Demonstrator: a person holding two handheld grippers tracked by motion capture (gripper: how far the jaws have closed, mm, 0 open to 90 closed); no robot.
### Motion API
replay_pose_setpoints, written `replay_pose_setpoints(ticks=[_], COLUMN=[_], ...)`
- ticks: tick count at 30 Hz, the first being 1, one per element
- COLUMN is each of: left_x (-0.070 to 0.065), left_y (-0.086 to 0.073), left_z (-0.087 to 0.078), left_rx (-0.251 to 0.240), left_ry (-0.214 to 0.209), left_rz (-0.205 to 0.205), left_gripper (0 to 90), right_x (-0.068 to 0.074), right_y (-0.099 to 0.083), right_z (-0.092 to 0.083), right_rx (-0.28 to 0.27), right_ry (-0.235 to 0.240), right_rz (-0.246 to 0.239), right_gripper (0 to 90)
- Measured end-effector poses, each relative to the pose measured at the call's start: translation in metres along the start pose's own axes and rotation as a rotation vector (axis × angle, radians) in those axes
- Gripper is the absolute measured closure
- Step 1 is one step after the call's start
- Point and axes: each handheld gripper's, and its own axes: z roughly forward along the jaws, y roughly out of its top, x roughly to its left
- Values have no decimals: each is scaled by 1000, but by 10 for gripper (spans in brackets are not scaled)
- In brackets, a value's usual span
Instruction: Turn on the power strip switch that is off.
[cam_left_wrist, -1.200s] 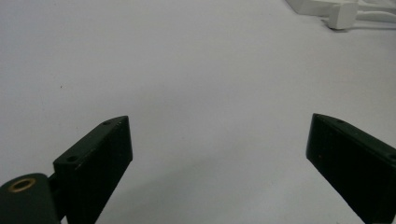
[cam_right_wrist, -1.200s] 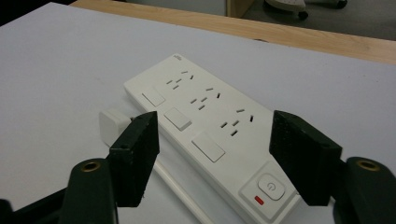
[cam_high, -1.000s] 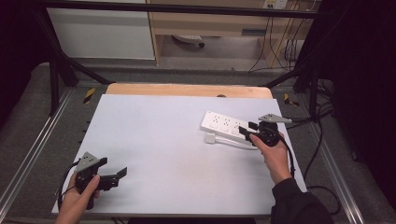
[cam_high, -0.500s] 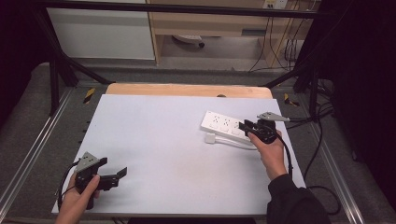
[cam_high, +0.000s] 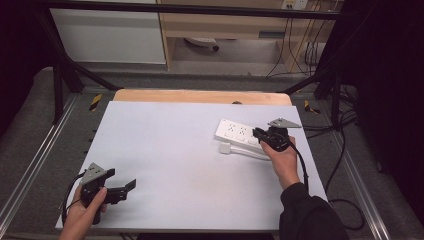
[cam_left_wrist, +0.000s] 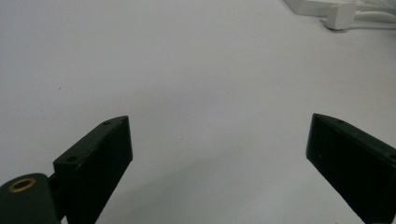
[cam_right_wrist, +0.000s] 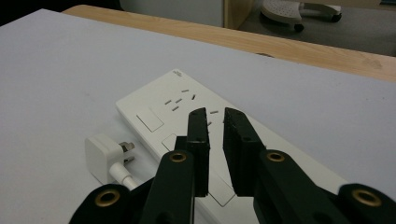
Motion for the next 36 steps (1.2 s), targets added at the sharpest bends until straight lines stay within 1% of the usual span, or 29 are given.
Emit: replay_pose_setpoints(ticks=[2, 9, 13, 18, 27, 35, 36], left_x=[0, 0, 0, -1, 0, 0, 0], left_y=[0, 0, 0, 0, 0, 0, 0], left_z=[0, 0, 0, 1, 0, 0, 0], left_rx=[0, -2, -1, 5, 5, 3, 4], left_ry=[-1, -2, -2, -5, -5, -4, -4], left_rz=[-1, -4, 1, 10, 7, 7, 7], left_gripper=[70, 70, 70, 70, 70, 70, 70], right_x=[1, 3, 5, 7, 11, 15, 16], right_y=[0, -1, 0, 0, -4, -7, -7], right_z=[2, 10, 14, 19, 25, 31, 31], right_rx=[4, 15, 24, 35, 44, 52, 56], right_ry=[-3, -10, -14, -7, -6, 3, 3], right_rz=[2, -13, -17, -20, -24, -40, -35], right_gripper=[834, 880, 900, 900, 900, 900, 900])
